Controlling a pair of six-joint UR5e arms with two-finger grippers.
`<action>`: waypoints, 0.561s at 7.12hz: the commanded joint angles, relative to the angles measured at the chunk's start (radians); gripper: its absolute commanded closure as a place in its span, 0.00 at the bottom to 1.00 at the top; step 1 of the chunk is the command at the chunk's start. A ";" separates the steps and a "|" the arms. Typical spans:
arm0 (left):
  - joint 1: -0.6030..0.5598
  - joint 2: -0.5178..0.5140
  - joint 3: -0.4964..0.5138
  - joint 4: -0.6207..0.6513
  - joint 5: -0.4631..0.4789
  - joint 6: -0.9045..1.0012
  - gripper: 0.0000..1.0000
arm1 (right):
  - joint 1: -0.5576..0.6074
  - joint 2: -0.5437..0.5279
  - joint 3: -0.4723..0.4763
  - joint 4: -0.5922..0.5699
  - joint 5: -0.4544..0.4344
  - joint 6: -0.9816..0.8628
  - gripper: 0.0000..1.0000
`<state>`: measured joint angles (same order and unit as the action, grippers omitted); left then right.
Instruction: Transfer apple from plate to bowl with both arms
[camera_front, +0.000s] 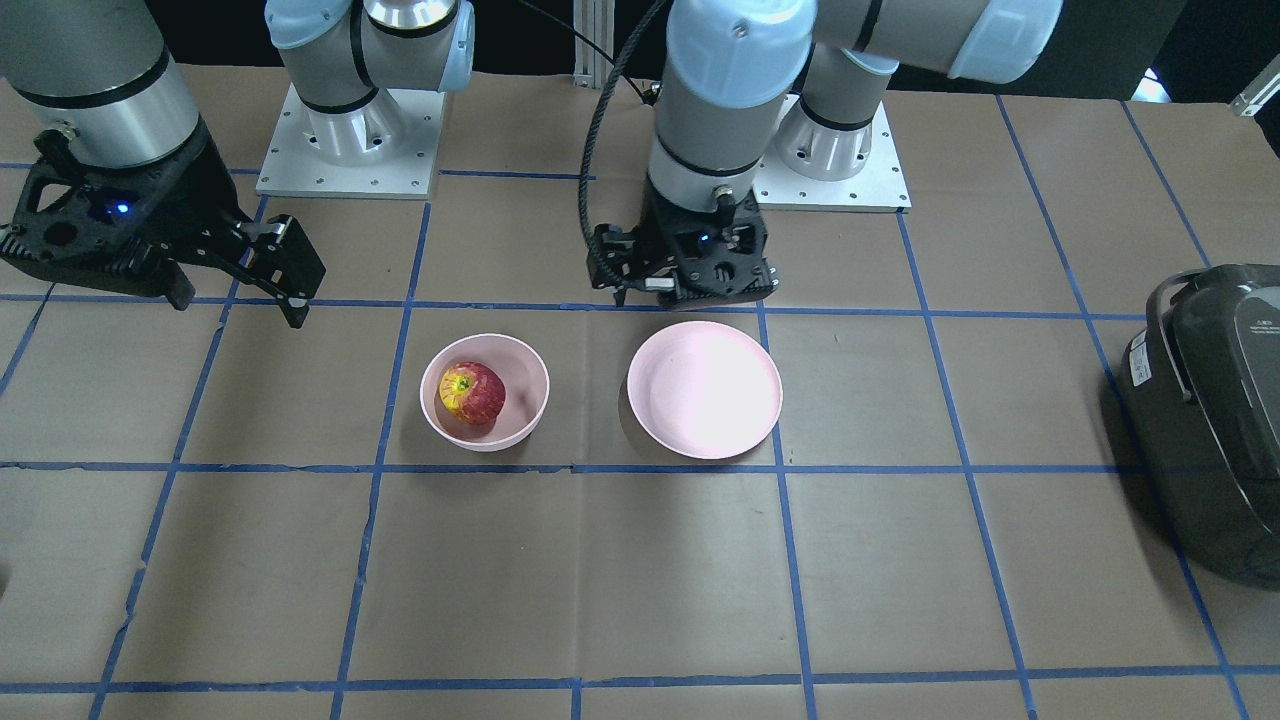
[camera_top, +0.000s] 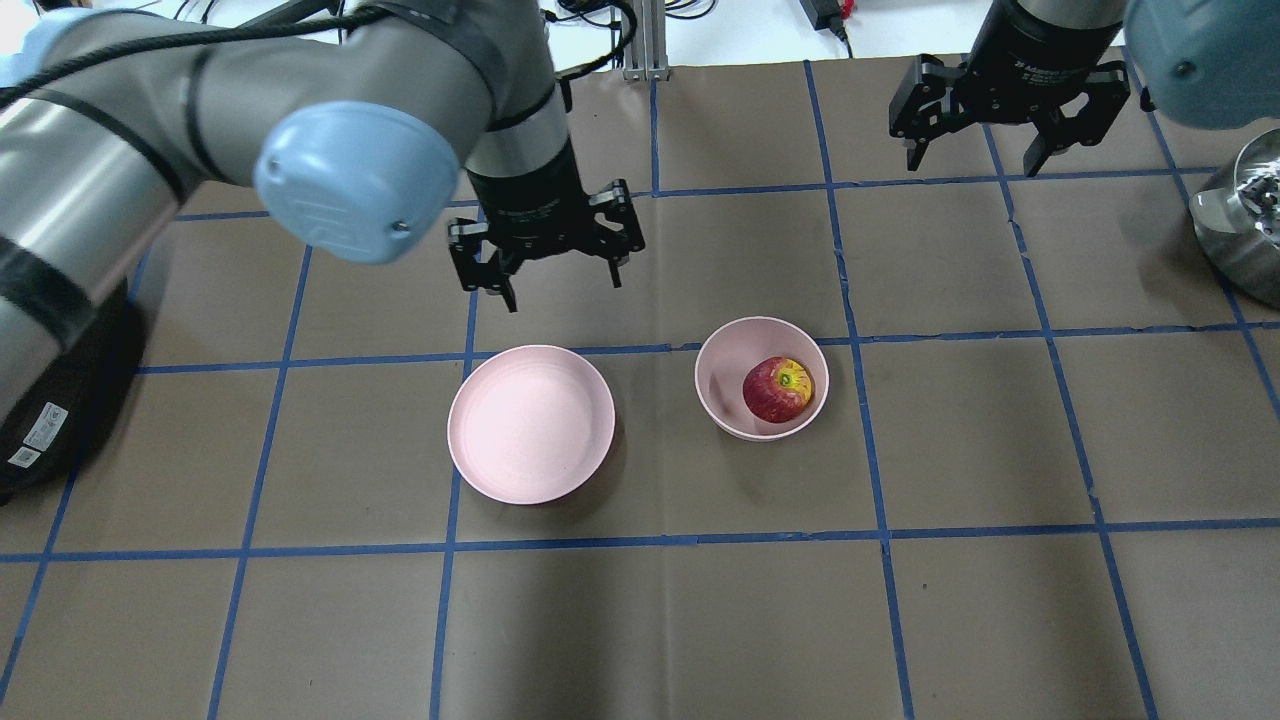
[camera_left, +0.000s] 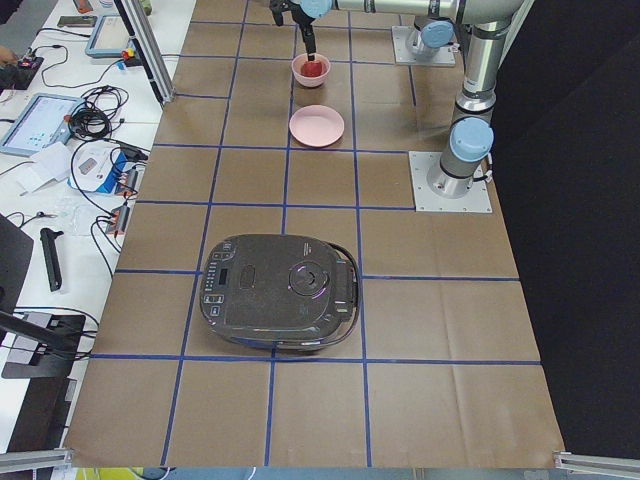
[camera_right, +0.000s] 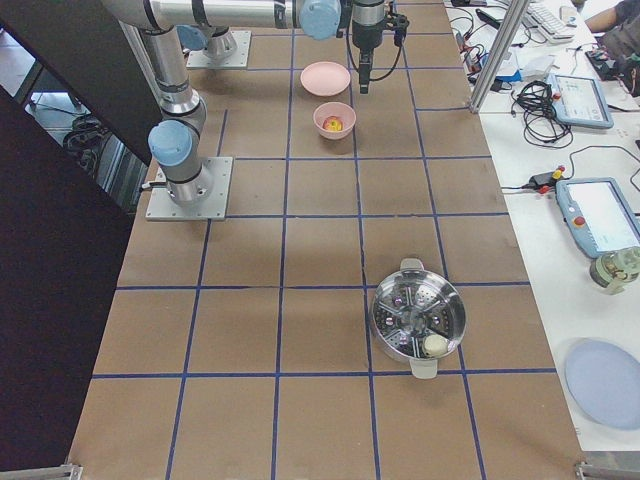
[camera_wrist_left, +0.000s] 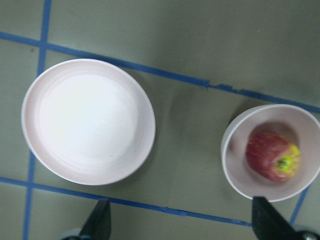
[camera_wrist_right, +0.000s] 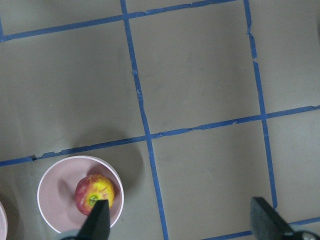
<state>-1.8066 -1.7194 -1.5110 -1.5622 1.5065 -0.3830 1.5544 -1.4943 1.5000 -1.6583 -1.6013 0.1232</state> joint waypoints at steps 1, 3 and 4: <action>0.136 0.101 -0.018 -0.059 0.072 0.299 0.00 | 0.051 0.000 0.000 -0.001 0.001 0.053 0.00; 0.177 0.089 0.018 -0.073 0.074 0.369 0.00 | 0.062 0.006 0.000 -0.002 0.000 0.044 0.00; 0.177 0.052 0.046 -0.070 0.067 0.369 0.00 | 0.062 0.011 0.002 -0.002 0.001 0.036 0.00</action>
<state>-1.6386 -1.6372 -1.4933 -1.6301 1.5760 -0.0300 1.6146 -1.4883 1.5007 -1.6597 -1.6006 0.1669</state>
